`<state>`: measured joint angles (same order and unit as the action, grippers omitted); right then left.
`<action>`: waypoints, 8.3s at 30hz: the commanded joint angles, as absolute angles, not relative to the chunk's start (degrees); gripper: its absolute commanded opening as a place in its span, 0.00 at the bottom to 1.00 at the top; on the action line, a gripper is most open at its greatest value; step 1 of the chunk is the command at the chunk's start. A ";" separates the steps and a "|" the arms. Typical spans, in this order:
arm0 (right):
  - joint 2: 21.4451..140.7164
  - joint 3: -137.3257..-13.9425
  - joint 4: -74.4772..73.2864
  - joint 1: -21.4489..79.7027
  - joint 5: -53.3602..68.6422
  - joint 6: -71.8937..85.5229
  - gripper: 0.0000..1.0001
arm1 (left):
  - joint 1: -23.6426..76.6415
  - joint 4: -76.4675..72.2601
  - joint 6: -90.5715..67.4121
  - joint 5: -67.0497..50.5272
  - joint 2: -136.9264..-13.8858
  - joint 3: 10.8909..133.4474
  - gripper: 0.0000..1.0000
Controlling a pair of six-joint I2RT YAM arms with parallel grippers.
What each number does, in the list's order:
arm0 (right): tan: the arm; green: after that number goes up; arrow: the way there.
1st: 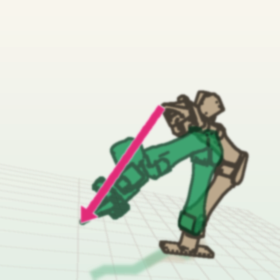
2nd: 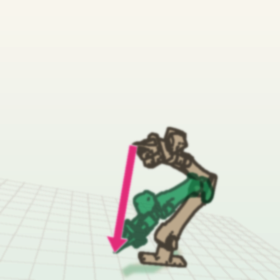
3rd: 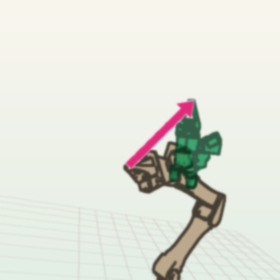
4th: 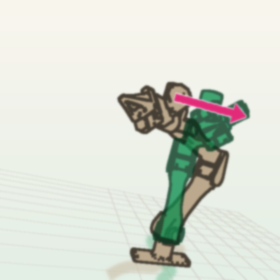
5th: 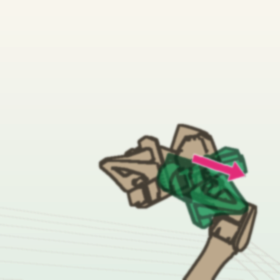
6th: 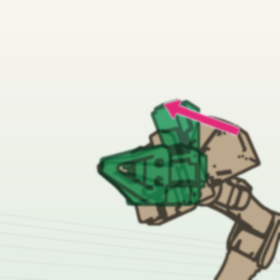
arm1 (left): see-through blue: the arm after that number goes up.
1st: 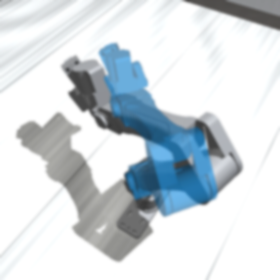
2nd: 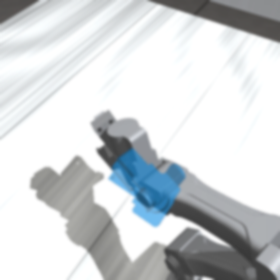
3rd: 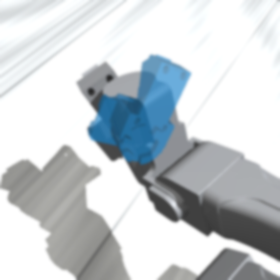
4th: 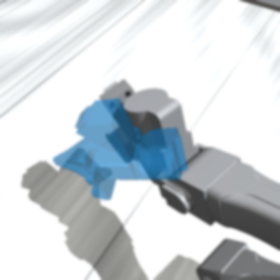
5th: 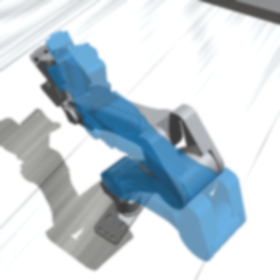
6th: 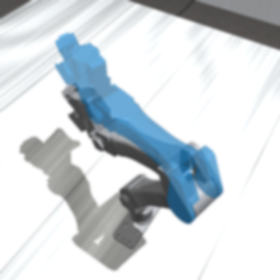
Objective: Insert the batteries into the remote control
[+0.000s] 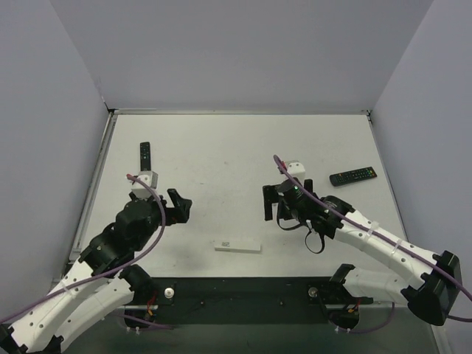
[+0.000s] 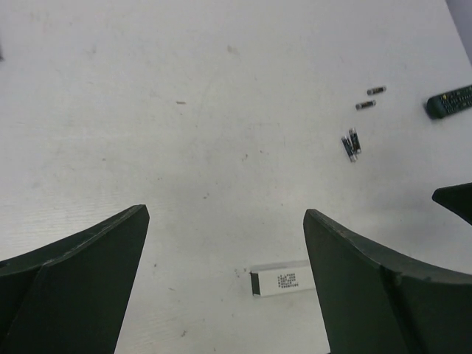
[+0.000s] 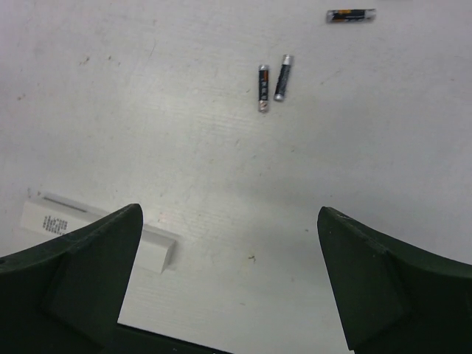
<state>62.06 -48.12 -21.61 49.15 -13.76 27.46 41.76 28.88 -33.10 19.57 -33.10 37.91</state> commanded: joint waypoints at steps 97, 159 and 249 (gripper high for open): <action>66.03 -40.78 -23.65 -0.54 1.15 24.79 0.77 | 8.99 26.02 -24.34 14.25 -75.30 58.86 0.97; 56.76 -24.34 31.71 33.90 27.86 50.35 0.86 | 17.74 -29.99 -62.89 -30.22 -88.69 34.05 0.18; 69.96 -58.09 -5.71 64.78 -0.45 18.02 0.59 | 37.62 -8.09 -60.55 -2.28 -41.66 27.33 0.00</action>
<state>70.11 -58.59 -6.74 65.52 -3.97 17.89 38.04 -5.13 -58.28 -1.06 -43.64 27.20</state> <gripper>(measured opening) 0.587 0.263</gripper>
